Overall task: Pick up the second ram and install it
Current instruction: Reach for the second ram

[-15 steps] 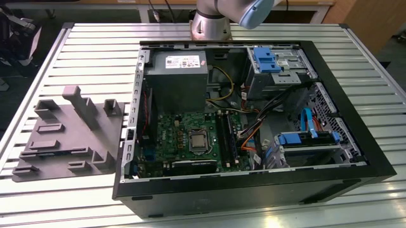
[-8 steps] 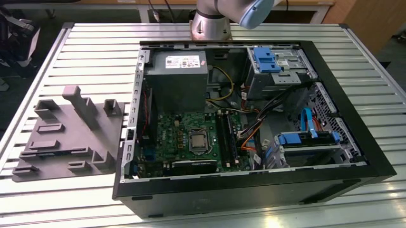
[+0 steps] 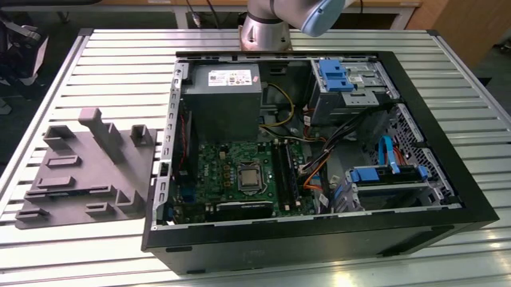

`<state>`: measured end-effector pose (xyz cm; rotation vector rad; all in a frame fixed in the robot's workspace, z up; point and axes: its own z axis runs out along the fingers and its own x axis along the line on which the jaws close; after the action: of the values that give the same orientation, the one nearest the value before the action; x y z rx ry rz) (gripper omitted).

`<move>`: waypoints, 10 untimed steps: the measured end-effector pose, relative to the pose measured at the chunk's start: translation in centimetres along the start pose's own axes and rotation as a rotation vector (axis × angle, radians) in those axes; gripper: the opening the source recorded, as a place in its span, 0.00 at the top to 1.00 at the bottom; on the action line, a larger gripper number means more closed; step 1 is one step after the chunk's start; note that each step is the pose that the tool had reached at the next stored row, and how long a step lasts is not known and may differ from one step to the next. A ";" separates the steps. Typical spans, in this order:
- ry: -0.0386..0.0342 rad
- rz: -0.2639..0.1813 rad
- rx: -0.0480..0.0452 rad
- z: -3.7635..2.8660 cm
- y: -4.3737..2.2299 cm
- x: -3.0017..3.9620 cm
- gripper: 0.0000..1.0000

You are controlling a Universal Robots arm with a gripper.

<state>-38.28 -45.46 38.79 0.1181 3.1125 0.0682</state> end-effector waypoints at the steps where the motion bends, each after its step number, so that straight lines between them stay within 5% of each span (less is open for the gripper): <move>1: -0.0001 0.000 -0.0001 0.01 -0.02 0.02 0.89; 10: 0.0000 0.000 0.0000 0.07 -0.19 0.19 0.89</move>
<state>-38.49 -45.63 38.71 0.1180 3.1125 0.0682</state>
